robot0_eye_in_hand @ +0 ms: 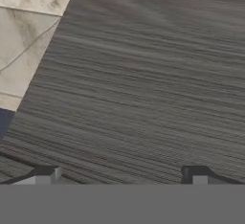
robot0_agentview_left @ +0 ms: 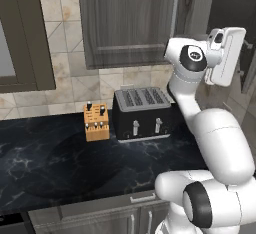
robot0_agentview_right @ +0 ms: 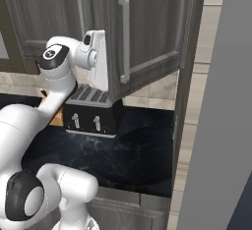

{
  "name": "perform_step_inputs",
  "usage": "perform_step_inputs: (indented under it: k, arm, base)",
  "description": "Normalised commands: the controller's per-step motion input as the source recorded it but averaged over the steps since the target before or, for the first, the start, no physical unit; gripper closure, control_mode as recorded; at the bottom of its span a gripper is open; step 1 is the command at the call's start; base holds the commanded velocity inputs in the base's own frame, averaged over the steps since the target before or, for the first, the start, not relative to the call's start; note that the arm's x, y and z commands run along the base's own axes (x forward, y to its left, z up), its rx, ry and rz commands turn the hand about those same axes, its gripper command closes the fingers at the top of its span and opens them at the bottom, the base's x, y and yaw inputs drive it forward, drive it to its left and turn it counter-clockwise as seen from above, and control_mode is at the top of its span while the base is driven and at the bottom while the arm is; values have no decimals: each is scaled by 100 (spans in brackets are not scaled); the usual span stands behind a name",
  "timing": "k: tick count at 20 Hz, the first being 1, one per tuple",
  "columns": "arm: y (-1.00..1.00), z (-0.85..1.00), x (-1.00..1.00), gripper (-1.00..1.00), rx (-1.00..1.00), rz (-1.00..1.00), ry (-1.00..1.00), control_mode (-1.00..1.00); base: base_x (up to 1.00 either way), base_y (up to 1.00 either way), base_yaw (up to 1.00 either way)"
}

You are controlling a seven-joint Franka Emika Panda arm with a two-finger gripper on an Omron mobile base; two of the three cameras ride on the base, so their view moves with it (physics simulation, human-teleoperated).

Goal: Open the cabinet. Pick the spray and place it next to the sink. Then close the cabinet.

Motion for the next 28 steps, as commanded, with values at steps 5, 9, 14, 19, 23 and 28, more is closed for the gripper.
perform_step_inputs:
  k: [5,9,14,19,23,28]
  arm:
    - [-32,0,-27,-100,0,-5,0,-100]
    - [-37,0,-29,-100,0,-5,0,-100]
    - [17,0,-2,-100,1,0,-2,-100]
    - [83,10,0,-100,1,8,-12,-100]
    - [97,4,-14,-100,12,11,-21,-100]
    - [60,-3,-37,-100,35,14,-32,-100]
  base:
    - [0,0,0]
    - [0,0,0]
    - [0,0,0]
    - [0,0,0]
    - [0,0,0]
    - [0,0,0]
